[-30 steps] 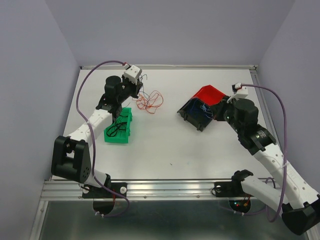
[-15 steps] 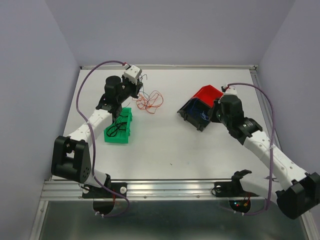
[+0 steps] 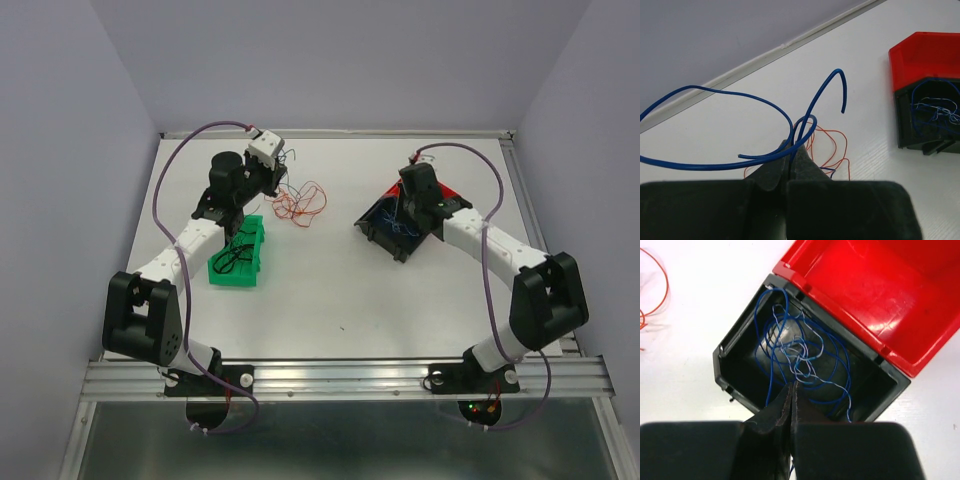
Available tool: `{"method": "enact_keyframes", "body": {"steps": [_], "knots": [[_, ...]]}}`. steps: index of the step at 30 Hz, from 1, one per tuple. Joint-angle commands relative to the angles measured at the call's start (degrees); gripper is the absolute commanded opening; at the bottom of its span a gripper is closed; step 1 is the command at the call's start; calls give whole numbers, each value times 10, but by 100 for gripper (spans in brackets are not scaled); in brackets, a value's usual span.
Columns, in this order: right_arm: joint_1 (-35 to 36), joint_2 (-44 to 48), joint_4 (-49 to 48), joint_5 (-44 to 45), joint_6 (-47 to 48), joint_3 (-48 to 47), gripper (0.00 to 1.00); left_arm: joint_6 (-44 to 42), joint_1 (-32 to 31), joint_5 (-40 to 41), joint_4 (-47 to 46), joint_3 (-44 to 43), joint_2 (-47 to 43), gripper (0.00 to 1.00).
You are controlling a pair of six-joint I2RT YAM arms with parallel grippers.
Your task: Untangle the cables
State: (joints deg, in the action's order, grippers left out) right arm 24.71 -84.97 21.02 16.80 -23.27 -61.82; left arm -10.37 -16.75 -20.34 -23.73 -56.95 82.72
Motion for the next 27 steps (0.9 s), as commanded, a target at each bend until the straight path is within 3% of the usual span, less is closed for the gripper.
{"method": "enact_keyframes", "body": {"steps": [1,14,21,25,26,27], "knots": [[-4,-59,-29,22,8,-73,1,4,1,-11,-23,1,-20,0],[-17,-236,-17,26,11,-142,1,4,1,-15,-21,-1,-18,0],[-17,-303,52,45,17,-186,2,3,0,-17,-19,-2,-15,0],[-16,-275,56,57,14,-176,19,2,-1,-19,-19,-3,-15,0],[-17,-252,57,58,12,-173,32,2,-2,-19,-19,-3,-14,0],[-17,-239,56,58,11,-165,34,2,-2,-18,-18,-3,-14,0]]}}
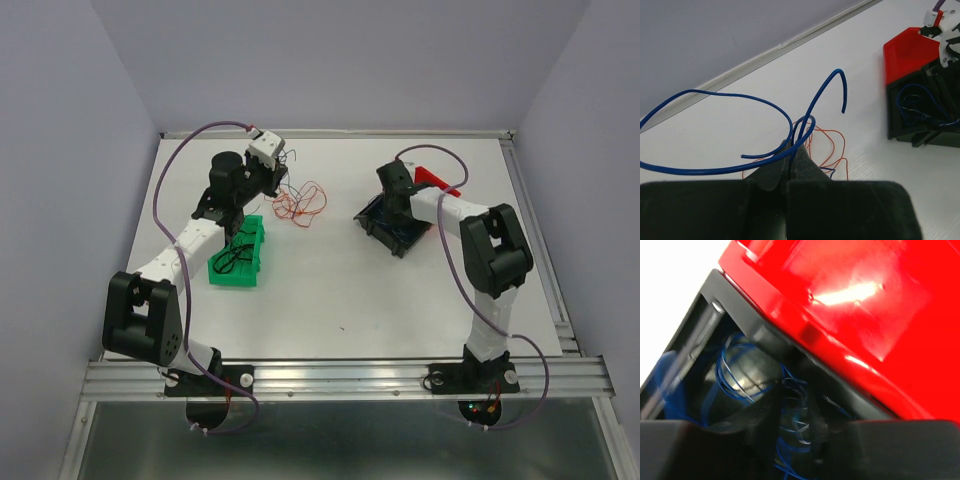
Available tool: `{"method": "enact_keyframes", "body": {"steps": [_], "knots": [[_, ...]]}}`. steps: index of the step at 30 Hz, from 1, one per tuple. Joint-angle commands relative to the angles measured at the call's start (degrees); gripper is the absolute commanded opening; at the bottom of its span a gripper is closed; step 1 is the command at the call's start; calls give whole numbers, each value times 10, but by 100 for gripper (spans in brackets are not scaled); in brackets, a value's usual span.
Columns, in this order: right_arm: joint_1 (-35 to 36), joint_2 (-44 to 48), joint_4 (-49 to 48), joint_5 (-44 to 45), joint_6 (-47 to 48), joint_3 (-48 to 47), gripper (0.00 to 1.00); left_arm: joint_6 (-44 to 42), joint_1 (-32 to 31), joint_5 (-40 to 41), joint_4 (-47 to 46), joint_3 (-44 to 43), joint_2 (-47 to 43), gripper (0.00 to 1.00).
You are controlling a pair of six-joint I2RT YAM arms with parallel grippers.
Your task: Untangle the cables
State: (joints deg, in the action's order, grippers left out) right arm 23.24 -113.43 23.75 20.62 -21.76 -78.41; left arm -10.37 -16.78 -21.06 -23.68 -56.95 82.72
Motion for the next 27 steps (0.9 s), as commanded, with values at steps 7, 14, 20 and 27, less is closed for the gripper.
{"method": "enact_keyframes", "body": {"steps": [7,14,20,27], "knots": [[0,153,17,-1,-2,19,38,-4,-6,-7,-18,-2,-21,0],[3,209,17,11,1,45,49,-4,-8,-6,-17,0,-24,0],[7,273,-29,-76,19,88,65,-3,-8,-46,-18,3,-33,0],[10,330,-254,-364,126,204,90,17,-9,-114,8,-10,-35,0]]}}
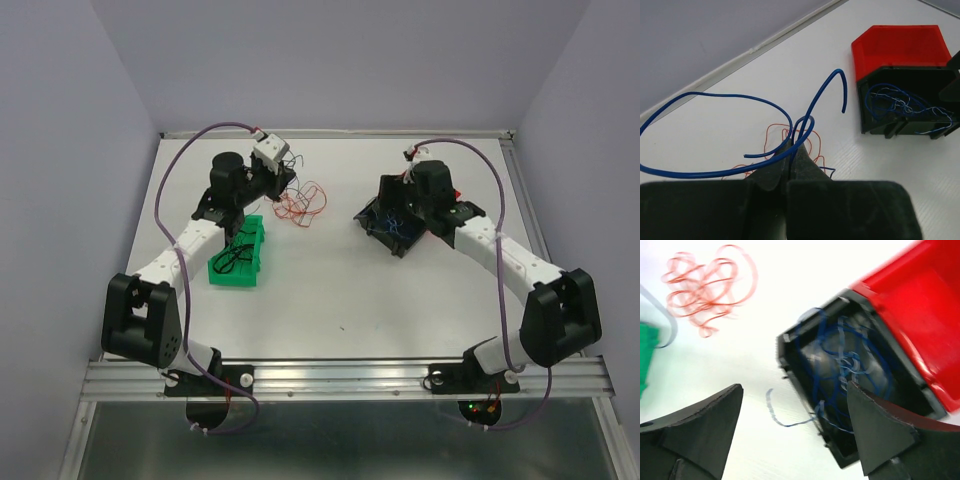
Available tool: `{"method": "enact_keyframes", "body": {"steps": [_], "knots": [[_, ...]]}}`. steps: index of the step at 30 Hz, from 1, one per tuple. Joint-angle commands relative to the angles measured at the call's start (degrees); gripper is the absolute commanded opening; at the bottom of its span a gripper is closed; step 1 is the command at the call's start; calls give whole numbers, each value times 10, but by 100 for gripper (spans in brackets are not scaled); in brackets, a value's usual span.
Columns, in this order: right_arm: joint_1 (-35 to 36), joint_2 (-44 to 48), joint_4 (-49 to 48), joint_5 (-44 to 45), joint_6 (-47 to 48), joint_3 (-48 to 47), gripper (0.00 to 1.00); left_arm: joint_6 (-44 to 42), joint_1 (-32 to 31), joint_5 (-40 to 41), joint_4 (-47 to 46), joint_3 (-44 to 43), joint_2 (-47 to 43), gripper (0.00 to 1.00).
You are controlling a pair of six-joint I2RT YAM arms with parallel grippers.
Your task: Untangle the cables
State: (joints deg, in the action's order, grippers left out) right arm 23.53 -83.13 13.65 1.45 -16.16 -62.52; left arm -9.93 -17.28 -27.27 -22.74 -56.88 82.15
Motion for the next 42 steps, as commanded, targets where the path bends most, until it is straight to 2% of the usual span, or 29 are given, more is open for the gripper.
{"method": "enact_keyframes", "body": {"steps": [1,5,9,11,13,14,15,17,20,25,28,32,37,42], "knots": [[10,30,-198,-221,82,56,91,14,-3,-66,2,-13,-32,0],[31,46,-304,-306,117,104,100,25,-7,-122,21,-24,-35,0],[42,65,-433,-377,106,157,100,32,-22,-168,39,-35,-28,0],[44,70,-475,-385,95,173,100,33,-28,-172,39,-37,-28,0],[44,87,-497,-361,81,189,100,53,-45,-166,28,-46,-23,0],[45,96,-498,-312,72,194,100,58,-56,-164,25,-56,-12,0],[44,108,-497,-312,67,199,100,59,-73,-159,30,-68,-5,0],[45,148,-497,-241,62,221,100,26,-127,-138,48,-114,12,0],[44,217,-501,-162,47,260,100,-13,-166,-145,61,-169,48,0],[45,345,-513,-18,-4,330,100,-40,-169,-218,53,-275,131,0],[44,435,-512,58,-26,368,100,-76,-179,-220,50,-315,173,0],[45,529,-511,112,-38,409,100,-101,-195,-191,47,-351,226,0],[44,637,-501,189,-53,457,99,-101,-196,-151,45,-439,318,0],[44,713,-440,232,-60,449,99,-98,-204,-195,50,-474,369,0]]}}
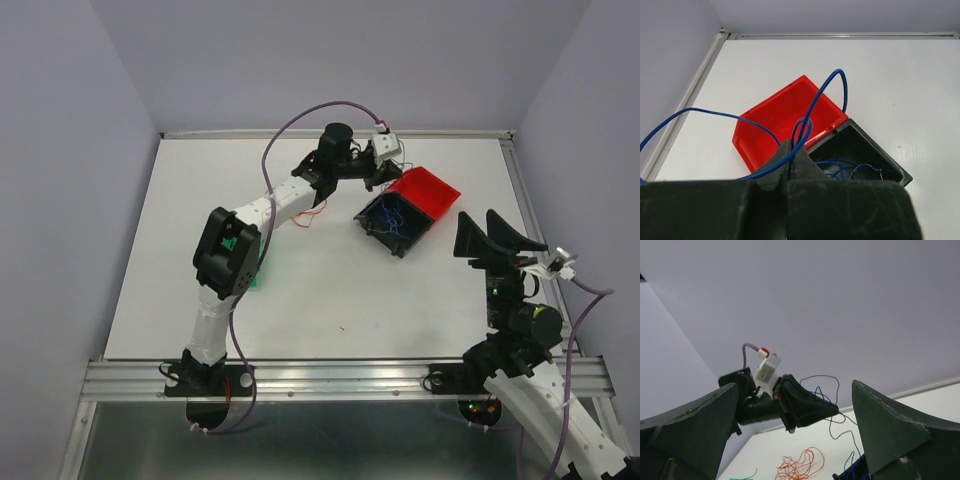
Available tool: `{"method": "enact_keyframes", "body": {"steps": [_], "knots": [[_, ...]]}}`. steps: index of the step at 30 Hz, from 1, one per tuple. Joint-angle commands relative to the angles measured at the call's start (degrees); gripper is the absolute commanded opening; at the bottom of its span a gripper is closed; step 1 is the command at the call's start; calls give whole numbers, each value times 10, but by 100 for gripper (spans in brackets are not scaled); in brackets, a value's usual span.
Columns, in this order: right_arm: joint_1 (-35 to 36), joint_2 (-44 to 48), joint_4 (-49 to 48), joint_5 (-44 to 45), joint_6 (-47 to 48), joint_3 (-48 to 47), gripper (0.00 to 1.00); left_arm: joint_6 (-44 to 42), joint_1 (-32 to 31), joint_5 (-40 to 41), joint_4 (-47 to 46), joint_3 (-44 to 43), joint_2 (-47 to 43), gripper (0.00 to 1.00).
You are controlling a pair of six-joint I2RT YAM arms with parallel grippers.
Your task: Untangle the cables
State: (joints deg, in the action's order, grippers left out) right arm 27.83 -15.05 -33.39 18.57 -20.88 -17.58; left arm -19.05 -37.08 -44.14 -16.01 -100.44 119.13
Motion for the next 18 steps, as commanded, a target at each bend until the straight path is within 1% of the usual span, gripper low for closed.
{"method": "enact_keyframes", "body": {"steps": [1,4,5,9,10,12,13,14,15,17,18], "knots": [[1,38,49,66,-13,-3,99,-15,-11,-17,-4,-34,6,0],[1,51,61,66,-14,-7,99,-64,-24,11,32,-17,17,0],[1,52,62,64,-14,-6,99,-67,-24,16,35,-13,22,0],[1,47,64,68,-22,-7,99,-101,-33,-2,112,-38,61,0],[2,39,63,72,-25,-9,99,-134,-44,-2,155,-47,73,0],[1,31,64,74,-28,-10,99,-192,-56,2,198,-49,80,0],[1,25,63,76,-30,-11,99,-237,-65,5,230,-49,85,0],[1,21,64,75,-32,-13,99,-244,-69,13,241,-53,90,0],[1,20,63,74,-35,-12,99,-251,-70,19,267,-62,108,0],[1,19,63,73,-35,-13,99,-295,-70,11,327,-125,135,0],[1,20,63,74,-37,-12,99,-316,-72,11,397,-151,166,0]]}}
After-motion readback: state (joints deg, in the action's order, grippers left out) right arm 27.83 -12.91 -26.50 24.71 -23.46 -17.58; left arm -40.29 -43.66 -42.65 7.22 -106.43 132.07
